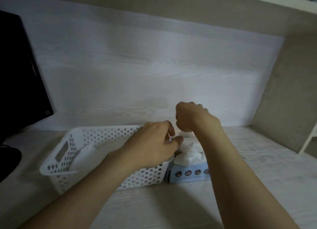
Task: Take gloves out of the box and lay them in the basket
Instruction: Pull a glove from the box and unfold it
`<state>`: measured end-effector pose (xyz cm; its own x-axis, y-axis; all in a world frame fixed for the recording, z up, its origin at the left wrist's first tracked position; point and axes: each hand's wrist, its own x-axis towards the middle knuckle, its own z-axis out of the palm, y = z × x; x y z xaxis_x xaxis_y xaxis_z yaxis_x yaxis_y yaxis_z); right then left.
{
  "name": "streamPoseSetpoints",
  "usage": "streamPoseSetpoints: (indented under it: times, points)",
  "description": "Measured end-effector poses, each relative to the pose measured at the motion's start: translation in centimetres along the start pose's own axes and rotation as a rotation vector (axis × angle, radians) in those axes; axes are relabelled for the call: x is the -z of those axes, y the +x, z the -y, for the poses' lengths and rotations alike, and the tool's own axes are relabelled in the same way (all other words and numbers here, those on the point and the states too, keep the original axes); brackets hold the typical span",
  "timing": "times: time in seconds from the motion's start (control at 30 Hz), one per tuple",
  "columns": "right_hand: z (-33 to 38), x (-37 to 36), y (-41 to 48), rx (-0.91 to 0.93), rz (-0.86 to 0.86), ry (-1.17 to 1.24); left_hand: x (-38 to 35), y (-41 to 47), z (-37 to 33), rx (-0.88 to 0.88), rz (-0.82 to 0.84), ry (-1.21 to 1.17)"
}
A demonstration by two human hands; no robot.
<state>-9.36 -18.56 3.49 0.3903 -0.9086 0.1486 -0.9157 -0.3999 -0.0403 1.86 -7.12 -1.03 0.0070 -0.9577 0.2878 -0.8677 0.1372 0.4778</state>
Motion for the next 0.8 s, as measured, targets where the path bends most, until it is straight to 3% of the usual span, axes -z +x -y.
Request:
streamPoseSetpoints:
  times: [0.23,0.47,0.8]
  points:
    - [-3.5,0.5,0.1,-0.176,0.157,-0.015,-2.3,-0.5,0.3,-0.176,0.08,0.18]
    - [-3.8,0.0,0.4,-0.261,-0.088,0.174,-3.0,-0.2,1.1,-0.204,0.154,0.195]
    - [-3.1,1.2,0.3,-0.2,-0.164,0.237,-3.1,-0.1,1.2,-0.22,0.21,0.208]
